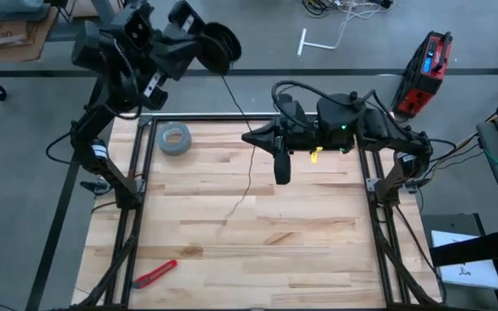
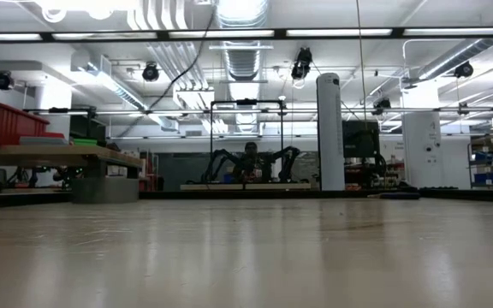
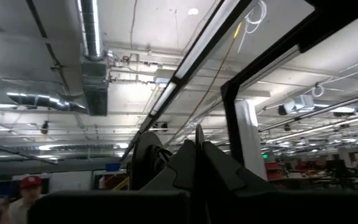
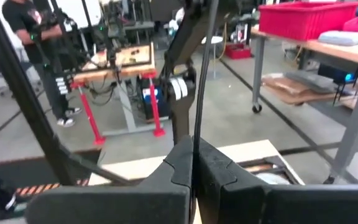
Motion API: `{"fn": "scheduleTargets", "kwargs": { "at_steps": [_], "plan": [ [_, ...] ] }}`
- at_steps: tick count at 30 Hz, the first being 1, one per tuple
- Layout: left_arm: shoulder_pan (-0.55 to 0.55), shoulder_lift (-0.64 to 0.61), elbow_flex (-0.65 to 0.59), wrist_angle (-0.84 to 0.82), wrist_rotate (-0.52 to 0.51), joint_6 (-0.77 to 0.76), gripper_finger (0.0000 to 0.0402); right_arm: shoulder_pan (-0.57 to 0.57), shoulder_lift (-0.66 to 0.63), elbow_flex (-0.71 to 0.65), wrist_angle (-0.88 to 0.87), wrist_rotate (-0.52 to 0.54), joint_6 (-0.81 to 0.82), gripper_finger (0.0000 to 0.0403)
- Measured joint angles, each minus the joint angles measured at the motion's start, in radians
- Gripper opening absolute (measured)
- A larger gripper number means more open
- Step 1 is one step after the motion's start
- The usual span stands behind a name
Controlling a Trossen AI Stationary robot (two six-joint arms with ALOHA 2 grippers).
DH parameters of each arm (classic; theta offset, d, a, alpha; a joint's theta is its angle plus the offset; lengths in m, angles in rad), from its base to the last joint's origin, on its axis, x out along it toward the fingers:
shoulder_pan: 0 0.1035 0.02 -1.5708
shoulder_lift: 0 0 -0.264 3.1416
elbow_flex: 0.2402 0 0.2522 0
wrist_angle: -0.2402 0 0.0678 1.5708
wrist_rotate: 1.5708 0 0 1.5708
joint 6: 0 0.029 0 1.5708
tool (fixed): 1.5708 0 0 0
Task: Coil cords
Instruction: Coil the black wire on the black spool
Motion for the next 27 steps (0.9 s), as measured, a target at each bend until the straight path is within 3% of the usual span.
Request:
{"fn": "scheduleTargets", "kwargs": {
  "at_steps": [6,10,17,20,24,27],
  "plan": [
    [0.13,-0.012,0.0,-0.055,0.011,-0.011,0.0006,0.021,-0.019,0.0,-0.064,-0.005,0.034,0.0],
    [0.208,-0.018,0.0,-0.131,0.079,-0.033,0.0003,0.037,-0.036,0.0,-0.122,-0.006,0.069,0.0],
    [0.225,-0.016,0.0,-0.135,0.16,-0.055,0.0003,0.04,-0.044,0.001,-0.153,-0.01,0.112,0.0],
    [0.221,-0.016,0.0,-0.138,0.269,-0.041,0.0003,0.04,-0.044,0.001,-0.116,-0.007,0.102,0.0],
    [0.22,-0.016,0.0,-0.167,0.517,0.07,0.0003,0.04,-0.045,0.001,-0.036,-0.007,0.054,0.0],
    [0.22,-0.016,0.0,-0.171,0.579,0.1,0.0002,0.039,-0.047,0.001,-0.016,-0.007,0.026,0.0]
  ]
}}
